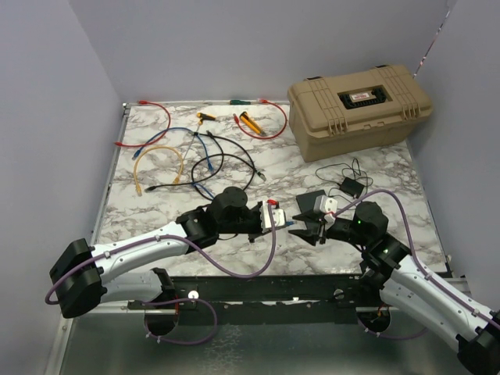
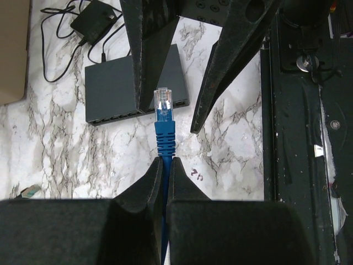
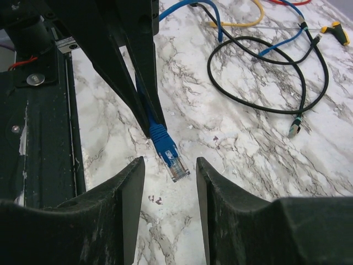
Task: Insert the plug into the switch port
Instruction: Pick up the connector from the center of the board.
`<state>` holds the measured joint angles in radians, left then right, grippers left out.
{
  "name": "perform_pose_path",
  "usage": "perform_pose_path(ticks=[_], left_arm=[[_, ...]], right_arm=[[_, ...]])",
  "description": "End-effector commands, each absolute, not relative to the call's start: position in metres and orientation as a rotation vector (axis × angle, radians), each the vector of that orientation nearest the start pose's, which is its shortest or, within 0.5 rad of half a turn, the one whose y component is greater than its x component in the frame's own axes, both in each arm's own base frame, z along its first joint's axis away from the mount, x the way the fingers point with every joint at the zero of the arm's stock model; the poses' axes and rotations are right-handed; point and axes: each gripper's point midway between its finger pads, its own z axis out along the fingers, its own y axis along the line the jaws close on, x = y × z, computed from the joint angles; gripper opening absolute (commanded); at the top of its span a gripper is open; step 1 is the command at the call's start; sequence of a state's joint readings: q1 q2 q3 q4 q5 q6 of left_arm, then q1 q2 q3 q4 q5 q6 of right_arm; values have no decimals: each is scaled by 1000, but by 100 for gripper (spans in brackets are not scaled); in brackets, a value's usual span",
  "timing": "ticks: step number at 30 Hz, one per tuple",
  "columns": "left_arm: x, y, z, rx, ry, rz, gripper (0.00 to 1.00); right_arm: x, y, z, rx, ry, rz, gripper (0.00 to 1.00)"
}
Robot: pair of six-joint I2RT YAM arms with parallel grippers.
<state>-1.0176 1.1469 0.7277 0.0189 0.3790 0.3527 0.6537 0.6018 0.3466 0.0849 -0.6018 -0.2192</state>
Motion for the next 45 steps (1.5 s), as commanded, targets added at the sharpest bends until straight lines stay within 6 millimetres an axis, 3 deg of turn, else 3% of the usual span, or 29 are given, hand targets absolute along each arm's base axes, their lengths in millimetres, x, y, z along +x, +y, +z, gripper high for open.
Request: perform_pose_path(ticks=[1, 5, 9, 11, 12, 17, 21, 33, 37, 39, 43, 45], left_arm=[[141, -345, 192, 1495, 1334, -846, 0], [142, -346, 188, 1503, 1343, -848, 0], [142, -346, 188, 1501, 1342, -840, 0], [143, -346, 188, 1499, 1341, -836, 0], [144, -346, 188, 1495, 1341, -833, 8], [144, -349, 190, 1478, 1307, -842, 40], [142, -353, 193, 1474, 1259, -866, 44], [138, -353, 181, 1506, 1286, -882, 38], [140, -351, 173, 1516, 1312, -864, 31], [141, -352, 173, 1519, 1311, -865, 26], [140, -354, 175, 1521, 1306, -870, 5], [142, -353, 175, 1512, 1311, -861, 0]], right_arm=[[153, 238, 193, -1156, 1323, 845, 44], [151, 239, 194, -1158, 1310, 855, 36], [150, 239, 194, -1159, 1313, 860, 13], [150, 239, 193, -1160, 1315, 861, 6], [150, 239, 192, -1161, 1316, 863, 2], [148, 240, 192, -1169, 1311, 873, 1], [147, 241, 193, -1177, 1305, 880, 1], [146, 241, 195, -1177, 1294, 878, 1], [147, 240, 196, -1173, 1289, 874, 1], [146, 240, 196, -1173, 1290, 877, 1], [147, 240, 196, -1166, 1296, 878, 1], [149, 239, 196, -1148, 1309, 873, 4]])
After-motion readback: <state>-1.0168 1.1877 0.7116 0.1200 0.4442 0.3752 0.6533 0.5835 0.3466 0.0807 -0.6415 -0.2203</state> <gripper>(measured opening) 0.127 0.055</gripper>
